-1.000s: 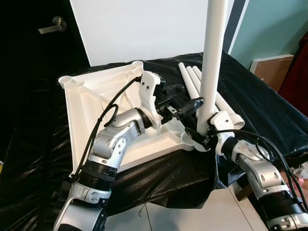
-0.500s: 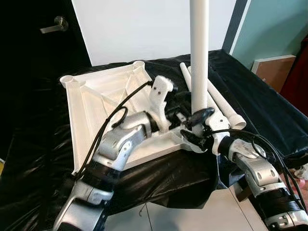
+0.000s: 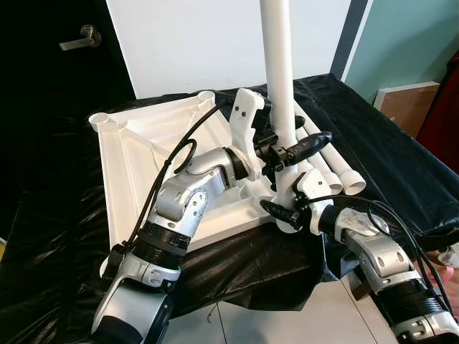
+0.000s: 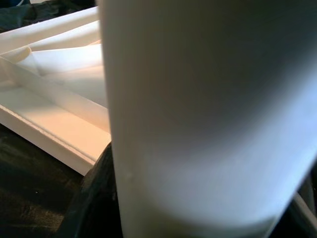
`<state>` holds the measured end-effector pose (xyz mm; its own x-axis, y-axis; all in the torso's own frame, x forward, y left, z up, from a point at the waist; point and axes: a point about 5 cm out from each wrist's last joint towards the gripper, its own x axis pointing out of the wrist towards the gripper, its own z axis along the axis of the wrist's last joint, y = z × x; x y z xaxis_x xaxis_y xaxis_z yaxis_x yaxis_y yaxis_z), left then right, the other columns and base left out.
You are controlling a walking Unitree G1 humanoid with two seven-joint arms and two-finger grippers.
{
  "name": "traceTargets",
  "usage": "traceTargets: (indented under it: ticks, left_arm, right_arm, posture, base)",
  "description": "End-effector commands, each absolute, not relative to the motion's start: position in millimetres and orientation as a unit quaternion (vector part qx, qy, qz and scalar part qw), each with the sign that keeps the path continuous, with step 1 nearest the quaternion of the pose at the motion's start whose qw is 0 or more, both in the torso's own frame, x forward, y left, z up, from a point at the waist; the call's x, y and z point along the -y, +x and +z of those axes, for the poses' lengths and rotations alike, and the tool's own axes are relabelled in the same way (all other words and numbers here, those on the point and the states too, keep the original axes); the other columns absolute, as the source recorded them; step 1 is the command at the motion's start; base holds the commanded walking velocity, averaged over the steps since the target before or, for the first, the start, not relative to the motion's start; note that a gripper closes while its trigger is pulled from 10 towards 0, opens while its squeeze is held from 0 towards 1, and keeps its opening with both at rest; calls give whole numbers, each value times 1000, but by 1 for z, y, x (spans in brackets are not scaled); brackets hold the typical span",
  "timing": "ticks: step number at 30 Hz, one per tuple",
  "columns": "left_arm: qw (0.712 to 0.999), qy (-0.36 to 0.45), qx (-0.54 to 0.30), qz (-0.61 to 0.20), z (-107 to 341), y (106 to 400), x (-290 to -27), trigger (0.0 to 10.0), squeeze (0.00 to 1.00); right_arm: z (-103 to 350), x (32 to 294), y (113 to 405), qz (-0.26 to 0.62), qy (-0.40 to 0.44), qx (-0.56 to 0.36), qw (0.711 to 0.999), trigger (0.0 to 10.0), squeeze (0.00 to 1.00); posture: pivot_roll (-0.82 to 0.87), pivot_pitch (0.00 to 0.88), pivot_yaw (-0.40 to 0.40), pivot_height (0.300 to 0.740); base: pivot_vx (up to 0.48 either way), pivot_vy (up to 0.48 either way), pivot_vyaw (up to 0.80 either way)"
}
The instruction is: Building children table
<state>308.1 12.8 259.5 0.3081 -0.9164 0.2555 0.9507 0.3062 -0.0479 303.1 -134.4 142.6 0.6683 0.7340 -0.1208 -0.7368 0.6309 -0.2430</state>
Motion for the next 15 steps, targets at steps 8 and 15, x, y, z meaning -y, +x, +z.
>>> traceTargets:
  ticks: [8, 15]
  left_arm:
    - [794, -91, 97, -593, 263, 310, -18, 0, 0]
    - [804, -84, 104, -580, 275, 310, -15, 0, 0]
  right_arm:
    - [148, 134, 306, 403, -137, 5, 905, 10000, 0]
    - [159, 138, 316, 348, -110, 36, 930, 10000, 1000]
  posture:
    - [-187, 0, 14, 740]
    - [-193, 0, 13, 740]
  base:
    - [0, 0, 0]
    - [0, 0, 0]
